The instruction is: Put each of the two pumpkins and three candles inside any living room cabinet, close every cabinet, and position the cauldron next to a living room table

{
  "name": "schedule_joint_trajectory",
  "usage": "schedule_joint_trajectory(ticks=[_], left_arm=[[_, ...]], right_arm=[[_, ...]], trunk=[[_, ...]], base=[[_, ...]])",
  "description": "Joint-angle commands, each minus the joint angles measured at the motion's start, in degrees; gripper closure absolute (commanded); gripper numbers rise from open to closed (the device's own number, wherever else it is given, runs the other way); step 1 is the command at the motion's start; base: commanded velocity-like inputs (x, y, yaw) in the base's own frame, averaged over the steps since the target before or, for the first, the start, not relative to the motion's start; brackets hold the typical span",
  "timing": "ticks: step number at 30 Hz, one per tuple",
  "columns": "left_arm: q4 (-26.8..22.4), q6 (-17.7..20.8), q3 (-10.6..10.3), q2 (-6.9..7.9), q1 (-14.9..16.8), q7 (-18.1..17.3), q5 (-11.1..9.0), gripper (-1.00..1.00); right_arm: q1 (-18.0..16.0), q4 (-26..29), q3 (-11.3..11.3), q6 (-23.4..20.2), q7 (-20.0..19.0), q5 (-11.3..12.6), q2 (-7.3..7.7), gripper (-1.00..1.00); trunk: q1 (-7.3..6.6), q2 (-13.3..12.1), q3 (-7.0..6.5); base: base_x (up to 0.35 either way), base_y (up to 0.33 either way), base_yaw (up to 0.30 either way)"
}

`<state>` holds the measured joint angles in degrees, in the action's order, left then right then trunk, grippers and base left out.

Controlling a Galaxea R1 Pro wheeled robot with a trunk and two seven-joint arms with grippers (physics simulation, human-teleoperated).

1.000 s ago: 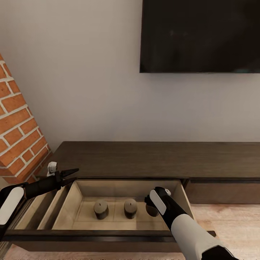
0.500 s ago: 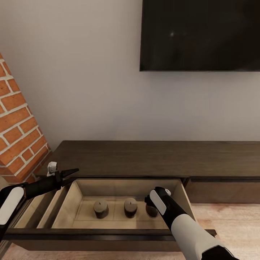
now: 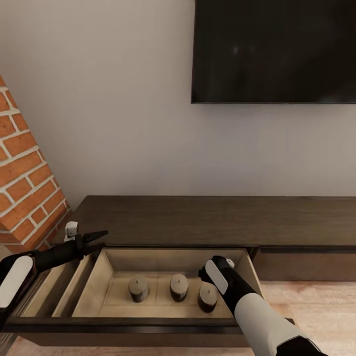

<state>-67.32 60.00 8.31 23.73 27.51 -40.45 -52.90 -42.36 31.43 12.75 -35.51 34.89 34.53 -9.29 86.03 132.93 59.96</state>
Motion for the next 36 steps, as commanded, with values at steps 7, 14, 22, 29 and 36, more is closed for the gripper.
schedule_joint_trajectory(ticks=[7, 14, 22, 29, 36], left_arm=[[0.0, 0.0, -0.1, 0.0, 0.0, -0.1, 0.1, -1.0], [0.0, 0.0, 0.0, 0.0, 0.0, -0.1, 0.1, -1.0], [0.0, 0.0, 0.0, 0.0, 0.0, -0.1, 0.1, -1.0], [0.0, 0.0, -0.1, 0.0, 0.0, -0.1, 0.1, -1.0], [0.0, 0.0, -0.1, 0.0, 0.0, -0.1, 0.1, -1.0]], right_arm=[[0.1, 0.3, 0.1, 1.6, 0.0, 0.1, 0.06, -1.0], [0.1, 0.7, 0.4, 1.9, -0.1, 0.3, 0.02, -1.0], [0.1, 0.8, 0.5, 1.8, -0.2, 0.2, -0.06, -1.0], [0.1, 0.9, 0.4, 1.7, -1.5, 0.3, -0.37, -1.0], [0.1, 0.9, 0.4, 1.6, -1.8, 0.5, -0.54, -1.0]], trunk=[[-1.54, -2.8, -1.26], [-3.08, -5.6, -2.52], [-4.84, -8.8, -3.95], [-6.37, -11.6, -5.21], [-7.91, -14.5, -6.47]], base=[[-0.071, 0.0, 0.0], [-0.086, 0.0, 0.0], [-0.027, 0.0, 0.0], [-0.129, 0.0, 0.0], [-0.004, 0.0, 0.0]])
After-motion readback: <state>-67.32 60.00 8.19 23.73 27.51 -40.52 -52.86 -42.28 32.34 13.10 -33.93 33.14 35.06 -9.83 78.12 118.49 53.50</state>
